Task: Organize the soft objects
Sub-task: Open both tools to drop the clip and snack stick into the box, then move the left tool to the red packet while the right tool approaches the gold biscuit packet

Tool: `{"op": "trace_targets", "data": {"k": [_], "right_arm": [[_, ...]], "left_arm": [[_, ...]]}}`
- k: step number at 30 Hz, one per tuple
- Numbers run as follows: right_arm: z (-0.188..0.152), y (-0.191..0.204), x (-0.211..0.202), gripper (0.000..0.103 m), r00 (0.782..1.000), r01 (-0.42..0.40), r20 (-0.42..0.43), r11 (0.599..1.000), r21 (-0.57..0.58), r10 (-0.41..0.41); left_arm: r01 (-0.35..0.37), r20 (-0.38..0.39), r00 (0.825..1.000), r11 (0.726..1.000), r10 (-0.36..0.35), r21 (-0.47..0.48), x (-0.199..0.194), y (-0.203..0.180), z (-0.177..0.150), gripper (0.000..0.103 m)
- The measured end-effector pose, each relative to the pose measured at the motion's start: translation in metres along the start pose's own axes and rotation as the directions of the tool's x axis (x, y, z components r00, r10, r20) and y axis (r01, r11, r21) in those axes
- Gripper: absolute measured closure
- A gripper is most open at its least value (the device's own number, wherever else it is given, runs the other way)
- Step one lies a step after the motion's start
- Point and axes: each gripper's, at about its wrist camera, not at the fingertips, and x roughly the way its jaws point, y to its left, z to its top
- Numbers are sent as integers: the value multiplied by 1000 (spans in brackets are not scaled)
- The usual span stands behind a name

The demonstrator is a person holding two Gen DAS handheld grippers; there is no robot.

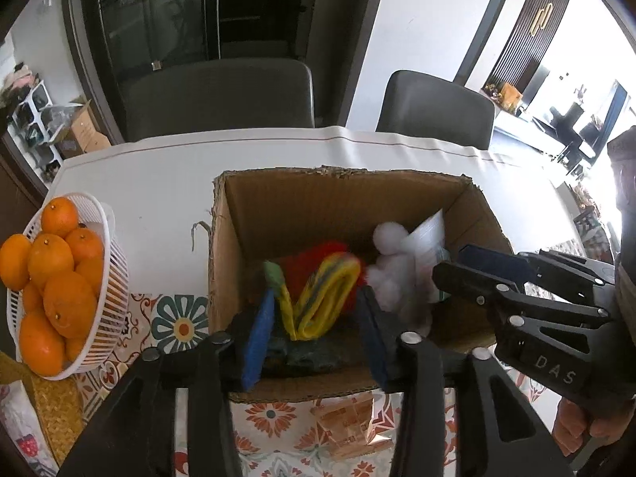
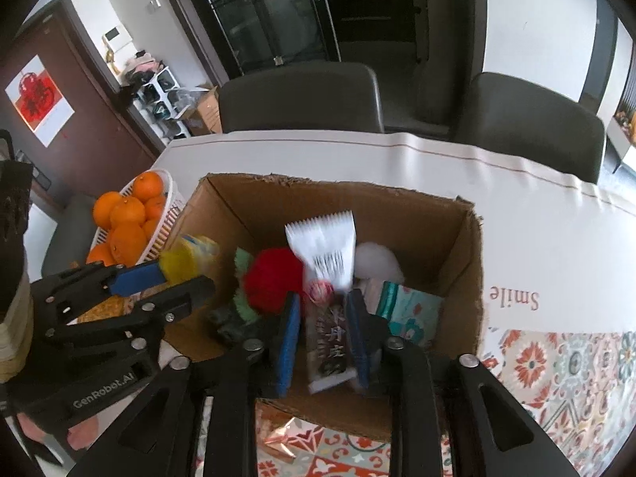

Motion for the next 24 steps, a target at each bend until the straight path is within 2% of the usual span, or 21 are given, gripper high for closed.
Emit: {"op": "trace_targets", "data": {"k": [1,3,14,24], "right_arm": [[-1,0,0,60,1000,-3,-1,1000,1,3],[-1,1,-2,52,1000,-1,10,1000,2,1],[-14,20,-36,52,993,77,95,997,-14,-75],[-37,43,-62,52,989,63,139,998,-30,-59]], "left_arm": [[-2,4,1000,1000,2,0,-1,0,0,51],[-13,13,1000,1000,13,-1,-5,1,-1,50],[-86,71,994,996,87,-15,-44,7,-23,50],[-136,101,985,990,140,-45,-83,15,-57,50]]}}
